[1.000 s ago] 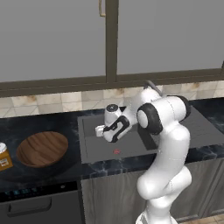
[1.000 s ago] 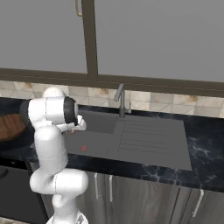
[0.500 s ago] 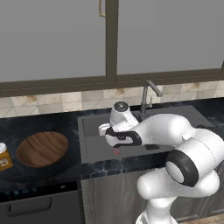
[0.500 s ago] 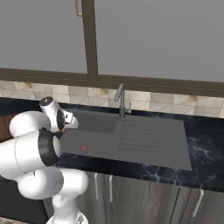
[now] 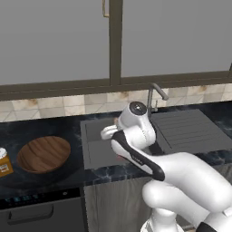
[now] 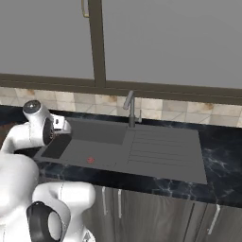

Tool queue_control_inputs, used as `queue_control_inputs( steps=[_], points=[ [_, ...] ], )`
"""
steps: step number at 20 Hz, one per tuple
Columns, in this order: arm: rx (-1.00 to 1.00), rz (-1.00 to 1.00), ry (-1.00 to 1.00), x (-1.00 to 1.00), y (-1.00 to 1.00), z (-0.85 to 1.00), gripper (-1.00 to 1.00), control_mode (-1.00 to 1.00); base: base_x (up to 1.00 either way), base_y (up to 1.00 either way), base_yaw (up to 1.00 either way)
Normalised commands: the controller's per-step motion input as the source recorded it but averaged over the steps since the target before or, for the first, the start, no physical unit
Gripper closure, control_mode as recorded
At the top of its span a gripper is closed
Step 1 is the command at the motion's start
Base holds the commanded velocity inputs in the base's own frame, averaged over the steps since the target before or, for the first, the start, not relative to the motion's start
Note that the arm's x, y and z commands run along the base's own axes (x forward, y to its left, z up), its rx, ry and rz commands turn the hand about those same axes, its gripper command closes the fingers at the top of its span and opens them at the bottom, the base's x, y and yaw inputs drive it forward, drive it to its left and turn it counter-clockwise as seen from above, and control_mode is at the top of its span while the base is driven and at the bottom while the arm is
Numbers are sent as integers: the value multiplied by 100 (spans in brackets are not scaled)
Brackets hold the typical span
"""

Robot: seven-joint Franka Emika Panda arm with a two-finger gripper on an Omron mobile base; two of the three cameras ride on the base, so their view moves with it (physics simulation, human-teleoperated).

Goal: Pick the potato from the sink and place it in the bowl. Then pick the bowl and place it in the microwave. Then close the microwave door and press the start button.

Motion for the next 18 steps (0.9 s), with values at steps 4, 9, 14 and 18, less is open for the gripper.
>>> queue_control_inputs(
  steps=[4, 9, 14, 18],
  points=[
    [0, 36, 0, -24, 99, 100, 100, -100, 0, 0, 0],
    [-5, 39, 3, 0, 100, 75, 100, -100, 0, 0, 0],
    [-25, 26, 6, -2, 100, 8, 100, -100, 0, 0, 0],
    [-35, 13, 2, -1, 100, -28, 100, -100, 0, 0, 0]
  ],
)
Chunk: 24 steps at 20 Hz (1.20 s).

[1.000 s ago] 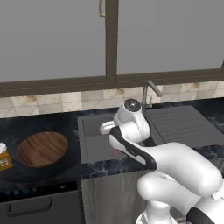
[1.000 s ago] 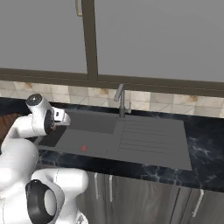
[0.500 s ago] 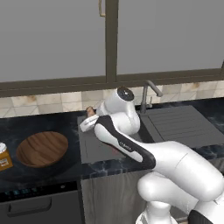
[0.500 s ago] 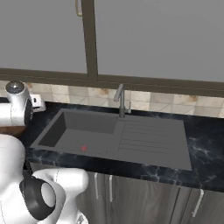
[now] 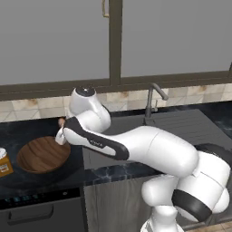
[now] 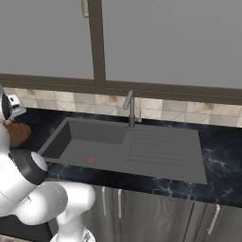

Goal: Pick the potato from the sink and place it in the bowl. Then pick the bowl and place it in the microwave. Then close the microwave door and press the start button.

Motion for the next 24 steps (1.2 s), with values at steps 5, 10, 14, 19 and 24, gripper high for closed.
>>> queue_control_inputs(
  steps=[5, 10, 14, 19, 24],
  points=[
    [-17, 2, 10, 1, 60, -41, 100, -100, 0, 0, 0],
    [1, 0, 14, 15, 10, -47, 100, -100, 0, 0, 0],
    [4, 0, 8, 14, 2, -87, 100, -100, 0, 0, 0],
    [0, 0, 0, 25, 18, -75, 100, -100, 0, 0, 0],
    [0, 0, 0, 36, 29, -41, 100, -100, 0, 0, 0]
  ],
)
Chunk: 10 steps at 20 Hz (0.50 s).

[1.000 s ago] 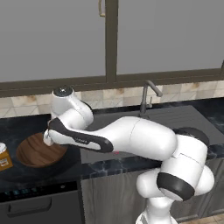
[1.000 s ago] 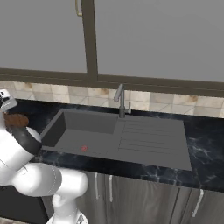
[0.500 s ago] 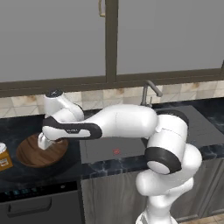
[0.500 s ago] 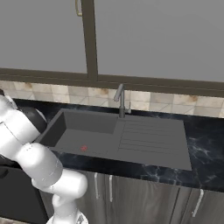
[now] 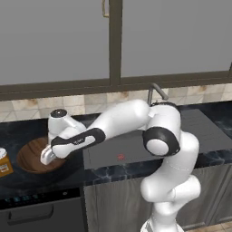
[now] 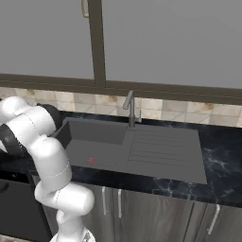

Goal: Pick the potato from the sink and place it in the bowl. Then pick the bowl and place it in the microwave. Then close the microwave door and press the start button.

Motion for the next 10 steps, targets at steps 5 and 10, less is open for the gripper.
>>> queue_control_inputs(
  steps=[5, 10],
  points=[
    [0, 0, 1, 29, 30, -20, 100, -100, 0, 0, 0],
    [0, 0, 0, 20, 22, -12, 100, -100, 0, 0, 0]
  ],
)
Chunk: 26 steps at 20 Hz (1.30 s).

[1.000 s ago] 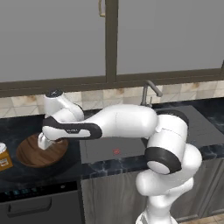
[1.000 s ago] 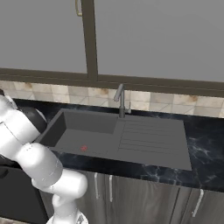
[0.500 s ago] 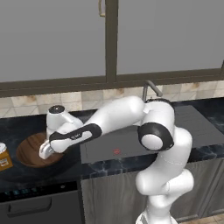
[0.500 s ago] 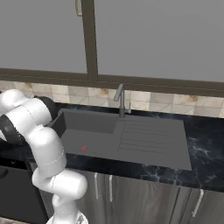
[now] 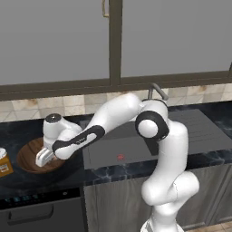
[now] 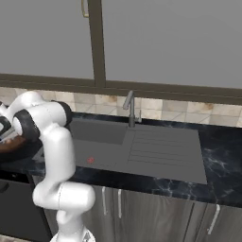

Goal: Pick the potato from the sink and place it in the bowl. Then pick the bowl and place it in the microwave. Then close the microwave door and press the start button.

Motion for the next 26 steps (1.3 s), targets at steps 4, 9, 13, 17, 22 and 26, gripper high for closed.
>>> queue_control_inputs(
  steps=[4, 9, 13, 17, 22, 26],
  points=[
    [0, 0, 0, 9, 11, 0, -100, -100, 0, 0, 0],
    [0, -3, 0, 21, 0, 0, -100, -100, 0, 0, 0],
    [1, -7, 0, 6, -14, 7, -100, -100, 0, 0, 0],
    [10, -13, -2, -16, -45, 40, -100, -100, 0, 0, 0],
    [21, -25, -2, -47, -97, 33, -100, -100, 0, 0, 0],
    [16, -37, 9, -6, -100, -3, -100, -100, 0, 0, 0]
  ],
)
